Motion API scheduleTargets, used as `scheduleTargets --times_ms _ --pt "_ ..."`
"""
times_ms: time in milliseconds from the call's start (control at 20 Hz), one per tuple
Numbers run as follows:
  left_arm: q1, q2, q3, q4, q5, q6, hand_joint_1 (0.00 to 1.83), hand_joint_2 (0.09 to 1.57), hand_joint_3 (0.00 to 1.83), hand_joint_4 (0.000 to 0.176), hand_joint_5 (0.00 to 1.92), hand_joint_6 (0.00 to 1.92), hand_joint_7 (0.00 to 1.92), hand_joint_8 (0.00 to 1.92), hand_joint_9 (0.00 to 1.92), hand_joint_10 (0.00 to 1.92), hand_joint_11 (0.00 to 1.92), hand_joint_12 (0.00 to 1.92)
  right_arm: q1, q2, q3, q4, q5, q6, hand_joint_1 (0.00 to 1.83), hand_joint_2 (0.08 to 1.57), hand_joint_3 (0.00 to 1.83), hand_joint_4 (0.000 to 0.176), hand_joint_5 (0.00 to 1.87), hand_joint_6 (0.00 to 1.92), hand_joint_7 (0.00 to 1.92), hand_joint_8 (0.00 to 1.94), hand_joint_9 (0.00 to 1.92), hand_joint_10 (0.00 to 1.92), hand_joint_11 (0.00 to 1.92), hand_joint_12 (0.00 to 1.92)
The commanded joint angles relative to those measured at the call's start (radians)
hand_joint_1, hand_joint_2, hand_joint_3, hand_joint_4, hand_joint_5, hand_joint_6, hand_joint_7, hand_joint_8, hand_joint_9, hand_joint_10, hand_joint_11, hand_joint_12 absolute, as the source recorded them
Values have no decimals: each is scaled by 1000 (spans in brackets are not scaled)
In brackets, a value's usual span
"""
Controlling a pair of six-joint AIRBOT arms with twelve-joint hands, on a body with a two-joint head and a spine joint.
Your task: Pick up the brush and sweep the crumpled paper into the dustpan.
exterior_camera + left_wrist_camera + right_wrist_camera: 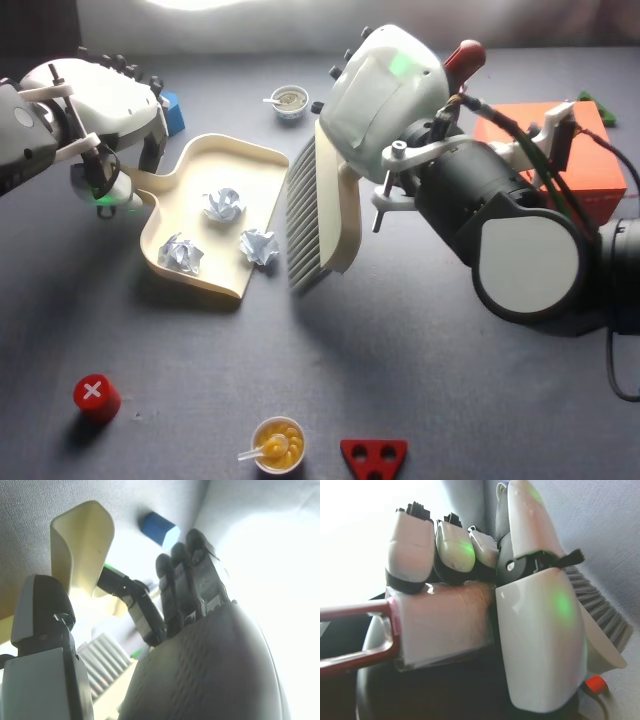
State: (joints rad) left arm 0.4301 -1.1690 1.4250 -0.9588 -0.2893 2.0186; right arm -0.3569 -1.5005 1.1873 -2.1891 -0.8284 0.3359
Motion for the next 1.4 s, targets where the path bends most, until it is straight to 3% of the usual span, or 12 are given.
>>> scheduleTargets --times_ms 0,300,550,600,900,1300,1350 --pt "-3 10 9 18 -89 5 1120 1094 0 0 1035 887 322 3 261 3 240 9 9 -1 5 -83 -78 -15 1505 1159 0 0 1135 1921 1323 1941 1415 1921 1532 1921" --pt "-2 9 -1 9 -94 5 1121 1098 1 0 1023 907 318 1 250 1 232 5 25 -66 60 -92 -79 6 1496 1162 2 0 1122 1921 1330 1941 1433 1921 1553 1921" --pt "-6 9 -12 2 -100 4 1120 1100 1 0 1019 914 322 0 255 0 221 3 40 -90 76 -186 -101 135 1517 1155 0 0 1122 1921 1326 1941 1427 1921 1551 1921" --pt "-6 8 -12 1 -101 4 1121 1080 0 0 1065 840 338 2 271 2 254 17 41 -92 76 -194 -101 148 1493 1170 5 0 1112 1921 1329 1941 1432 1921 1548 1921" --pt "-6 7 -8 -3 -106 5 1145 1055 0 0 1123 739 374 5 300 2 277 26 39 -100 84 -196 -101 173 1474 1181 2 0 1095 1921 1336 1941 1444 1921 1532 1921" --pt "-1 6 -9 -9 -113 5 1135 1055 0 0 1121 744 330 0 274 1 284 27 41 -114 91 -200 -107 202 1465 1183 1 0 1128 1921 1343 1941 1442 1921 1536 1921" --pt "0 6 -8 -9 -114 5 1124 1073 4 0 1076 818 308 5 246 4 254 15 42 -115 92 -200 -110 202 1455 1182 1 0 1127 1921 1344 1941 1442 1921 1534 1921"
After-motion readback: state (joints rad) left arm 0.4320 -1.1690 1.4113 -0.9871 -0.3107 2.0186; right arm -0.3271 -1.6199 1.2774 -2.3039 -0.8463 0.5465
